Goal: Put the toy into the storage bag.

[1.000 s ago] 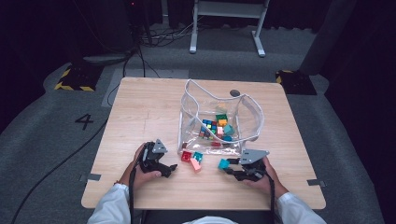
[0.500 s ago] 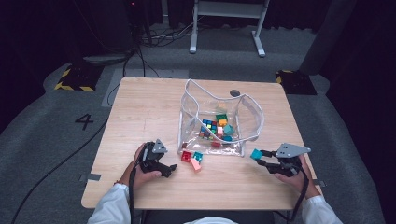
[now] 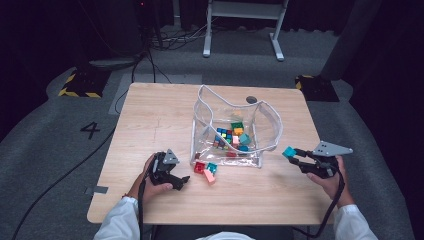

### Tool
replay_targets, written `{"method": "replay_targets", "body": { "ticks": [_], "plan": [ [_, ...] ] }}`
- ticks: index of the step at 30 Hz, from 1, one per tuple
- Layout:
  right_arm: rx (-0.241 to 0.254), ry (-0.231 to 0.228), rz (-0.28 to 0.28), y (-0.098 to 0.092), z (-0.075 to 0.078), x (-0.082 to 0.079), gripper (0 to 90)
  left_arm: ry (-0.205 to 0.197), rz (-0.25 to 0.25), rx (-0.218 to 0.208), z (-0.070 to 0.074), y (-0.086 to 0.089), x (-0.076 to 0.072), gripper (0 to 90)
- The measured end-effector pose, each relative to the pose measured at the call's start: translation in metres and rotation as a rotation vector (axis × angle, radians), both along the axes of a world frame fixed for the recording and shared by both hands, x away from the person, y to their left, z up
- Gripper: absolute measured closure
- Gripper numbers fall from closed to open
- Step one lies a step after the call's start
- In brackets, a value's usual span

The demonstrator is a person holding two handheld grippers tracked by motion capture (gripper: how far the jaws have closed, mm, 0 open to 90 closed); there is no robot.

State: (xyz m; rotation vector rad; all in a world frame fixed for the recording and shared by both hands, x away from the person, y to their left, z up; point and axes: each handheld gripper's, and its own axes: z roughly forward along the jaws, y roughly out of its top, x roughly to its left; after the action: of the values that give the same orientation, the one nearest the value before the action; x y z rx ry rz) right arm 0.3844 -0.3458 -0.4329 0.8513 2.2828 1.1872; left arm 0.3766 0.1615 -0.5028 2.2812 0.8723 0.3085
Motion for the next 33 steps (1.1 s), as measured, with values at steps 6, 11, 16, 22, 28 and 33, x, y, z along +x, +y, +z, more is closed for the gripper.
{"method": "replay_targets", "body": {
  "ticks": [6,11,16,22,28,33],
  "plan": [
    [0.039,-0.052,-0.005,-0.005,0.035,0.017,59.3,0.000,0.001,0.000,0.000,0.000,0.000,4.6],
    [0.036,-0.108,0.001,-0.003,0.067,0.031,59.3,0.000,0.001,-0.001,0.000,0.000,0.000,4.6],
    [0.039,-0.127,0.006,0.006,0.092,0.047,59.3,0.000,0.001,0.000,0.000,0.000,0.000,4.6],
    [0.033,-0.135,0.018,0.020,0.111,0.062,59.3,0.000,0.001,0.000,0.000,0.000,0.000,4.6],
    [0.035,-0.122,0.047,0.039,0.122,0.073,59.3,0.000,0.001,-0.001,0.000,0.000,0.000,4.6],
    [0.037,-0.121,0.078,0.057,0.123,0.080,59.3,0.000,0.001,0.000,0.000,0.000,0.000,4.6]
  ]
}}
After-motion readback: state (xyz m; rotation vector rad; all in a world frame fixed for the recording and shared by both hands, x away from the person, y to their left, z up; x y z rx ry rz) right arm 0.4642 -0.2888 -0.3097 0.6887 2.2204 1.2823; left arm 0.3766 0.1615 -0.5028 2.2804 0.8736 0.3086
